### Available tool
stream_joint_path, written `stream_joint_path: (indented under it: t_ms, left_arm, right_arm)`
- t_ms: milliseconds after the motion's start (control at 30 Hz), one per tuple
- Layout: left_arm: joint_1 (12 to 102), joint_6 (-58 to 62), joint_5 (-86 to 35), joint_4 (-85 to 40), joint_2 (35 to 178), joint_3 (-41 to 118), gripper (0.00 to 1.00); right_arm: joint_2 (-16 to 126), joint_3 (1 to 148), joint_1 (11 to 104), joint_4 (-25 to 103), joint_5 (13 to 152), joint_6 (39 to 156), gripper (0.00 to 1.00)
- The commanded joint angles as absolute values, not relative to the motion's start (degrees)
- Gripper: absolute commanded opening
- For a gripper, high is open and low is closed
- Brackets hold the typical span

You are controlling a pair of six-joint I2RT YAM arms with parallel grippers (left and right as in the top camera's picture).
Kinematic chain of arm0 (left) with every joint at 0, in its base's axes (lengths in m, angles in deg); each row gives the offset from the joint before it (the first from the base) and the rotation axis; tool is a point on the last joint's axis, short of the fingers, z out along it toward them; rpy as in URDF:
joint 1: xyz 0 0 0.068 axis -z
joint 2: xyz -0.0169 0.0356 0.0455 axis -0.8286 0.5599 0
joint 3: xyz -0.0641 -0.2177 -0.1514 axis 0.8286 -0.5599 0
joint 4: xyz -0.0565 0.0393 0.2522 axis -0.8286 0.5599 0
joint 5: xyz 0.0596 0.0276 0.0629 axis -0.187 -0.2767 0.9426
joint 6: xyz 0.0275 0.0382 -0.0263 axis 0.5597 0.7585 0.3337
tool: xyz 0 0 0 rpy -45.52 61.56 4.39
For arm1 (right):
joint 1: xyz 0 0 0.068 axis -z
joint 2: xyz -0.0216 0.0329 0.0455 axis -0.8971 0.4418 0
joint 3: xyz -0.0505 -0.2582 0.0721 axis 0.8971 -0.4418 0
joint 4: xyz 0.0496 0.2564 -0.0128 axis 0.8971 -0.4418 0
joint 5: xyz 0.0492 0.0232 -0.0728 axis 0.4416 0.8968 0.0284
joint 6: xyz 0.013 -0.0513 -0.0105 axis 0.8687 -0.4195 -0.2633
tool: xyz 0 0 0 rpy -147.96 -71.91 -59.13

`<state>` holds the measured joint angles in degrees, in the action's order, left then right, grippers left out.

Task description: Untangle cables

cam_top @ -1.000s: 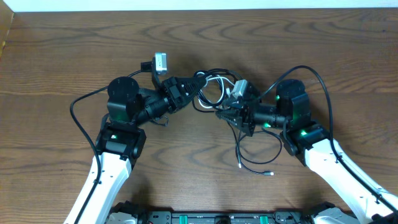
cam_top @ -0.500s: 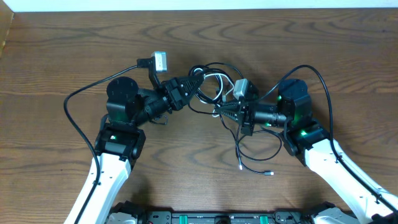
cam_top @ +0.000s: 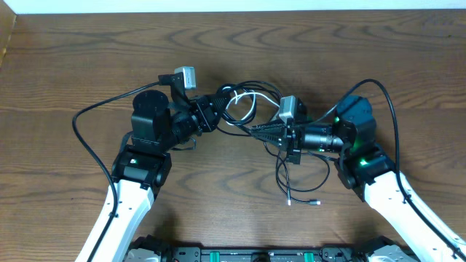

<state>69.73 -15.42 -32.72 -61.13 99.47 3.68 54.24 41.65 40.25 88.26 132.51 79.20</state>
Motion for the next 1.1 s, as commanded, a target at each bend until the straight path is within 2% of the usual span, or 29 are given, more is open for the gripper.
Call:
stream_joint_path:
  t_ms: [0, 200, 267, 333, 433, 467, 600, 833, 1067]
  left_arm:
    - [69.23, -13.45, -28.59, -61.21, 99.08, 4.53, 0.08]
    - [69.21, -13.45, -28.57, -61.24, 99.08, 4.53, 0.08]
    - [69.23, -13.50, -28.59, -61.26, 99.08, 4.51, 0.08]
    - [69.23, -14.57, -29.03, -61.26, 99.08, 4.51, 0.08]
    - [69.21, -16.62, -31.24, -61.52, 99.06, 4.53, 0.07]
    - [69.21, -17.26, -32.07, -61.72, 99.06, 4.53, 0.08]
    - [69.23, -22.04, -33.38, -61.89, 99.06, 4.53, 0.08]
    - [69.23, -35.11, -33.40, -61.94, 99.06, 4.53, 0.08]
    - [69.32, -37.69, -37.27, -63.68, 99.06, 4.53, 0.08]
  right_arm:
    - [52.29, 41.93, 40.19, 90.46, 136.84, 83.22, 0.01]
    - [52.29, 41.93, 40.06, 91.21, 136.86, 85.49, 0.01]
    - [52.29, 41.93, 40.06, 91.03, 136.84, 85.67, 0.08]
    - [52.32, 41.93, 40.08, 89.24, 135.83, 84.62, 0.17]
    - [52.38, 41.93, 40.08, 84.37, 131.96, 80.83, 0.49]
    - [52.42, 41.91, 40.08, 82.16, 130.24, 79.06, 0.57]
    - [53.08, 41.91, 40.03, 76.69, 124.99, 75.28, 0.71]
    - [55.42, 41.91, 40.06, 76.67, 124.99, 75.11, 0.75]
    - [58.33, 41.91, 40.06, 77.81, 124.99, 74.45, 0.71]
